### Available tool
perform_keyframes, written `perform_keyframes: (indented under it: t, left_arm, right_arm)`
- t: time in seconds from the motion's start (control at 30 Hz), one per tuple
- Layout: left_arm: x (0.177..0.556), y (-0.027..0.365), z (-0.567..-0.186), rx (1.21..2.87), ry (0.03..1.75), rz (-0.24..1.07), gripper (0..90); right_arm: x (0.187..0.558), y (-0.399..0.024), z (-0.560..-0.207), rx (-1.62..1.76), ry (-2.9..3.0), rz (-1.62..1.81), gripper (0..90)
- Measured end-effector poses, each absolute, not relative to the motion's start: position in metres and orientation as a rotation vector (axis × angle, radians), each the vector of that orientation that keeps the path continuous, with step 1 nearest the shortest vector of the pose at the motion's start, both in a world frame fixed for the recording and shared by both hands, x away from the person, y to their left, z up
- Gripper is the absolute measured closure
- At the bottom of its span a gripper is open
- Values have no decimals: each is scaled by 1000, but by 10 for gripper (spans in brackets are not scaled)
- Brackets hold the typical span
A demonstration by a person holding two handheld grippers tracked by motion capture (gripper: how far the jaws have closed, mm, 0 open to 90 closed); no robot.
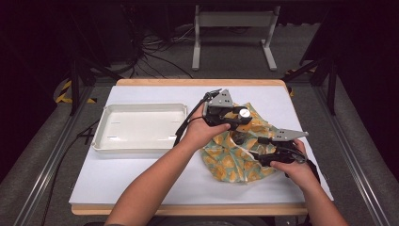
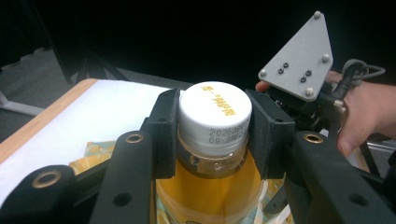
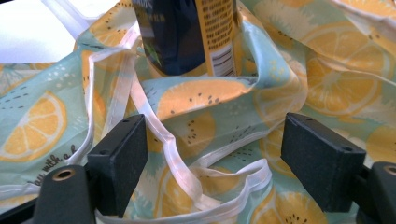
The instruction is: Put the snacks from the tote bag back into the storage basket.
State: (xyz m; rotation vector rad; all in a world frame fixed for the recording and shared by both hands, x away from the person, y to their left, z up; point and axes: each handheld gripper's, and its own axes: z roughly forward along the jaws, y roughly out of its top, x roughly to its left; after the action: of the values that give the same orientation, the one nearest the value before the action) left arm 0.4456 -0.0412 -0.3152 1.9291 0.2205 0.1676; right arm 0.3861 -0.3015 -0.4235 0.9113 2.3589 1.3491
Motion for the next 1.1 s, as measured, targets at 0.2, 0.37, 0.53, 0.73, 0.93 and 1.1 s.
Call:
perform_keyframes:
  t: [0.2, 0.37, 0.53, 0.73, 0.93, 1.1]
  left_arm:
    - [446, -39, -308, 1908, 224, 161, 585]
    - [446, -39, -302, 1888, 221, 156, 584]
    - [443, -38, -293, 1874, 207, 161, 584]
    - [441, -37, -280, 1861, 197, 164, 584]
    - [440, -34, -269, 1848, 189, 168, 584]
    - [434, -31, -262, 1841, 200, 170, 585]
  right_arm:
    - [384, -302, -420, 898, 2344, 1364, 232]
    - [385, -302, -421, 901, 2346, 1352, 232]
    - [386, -302, -422, 903, 2350, 1349, 232]
    - [386, -302, -424, 910, 2355, 1344, 231]
    - [386, -303, -422, 914, 2342, 1351, 231]
    - [386, -308, -418, 923, 2308, 1369, 231]
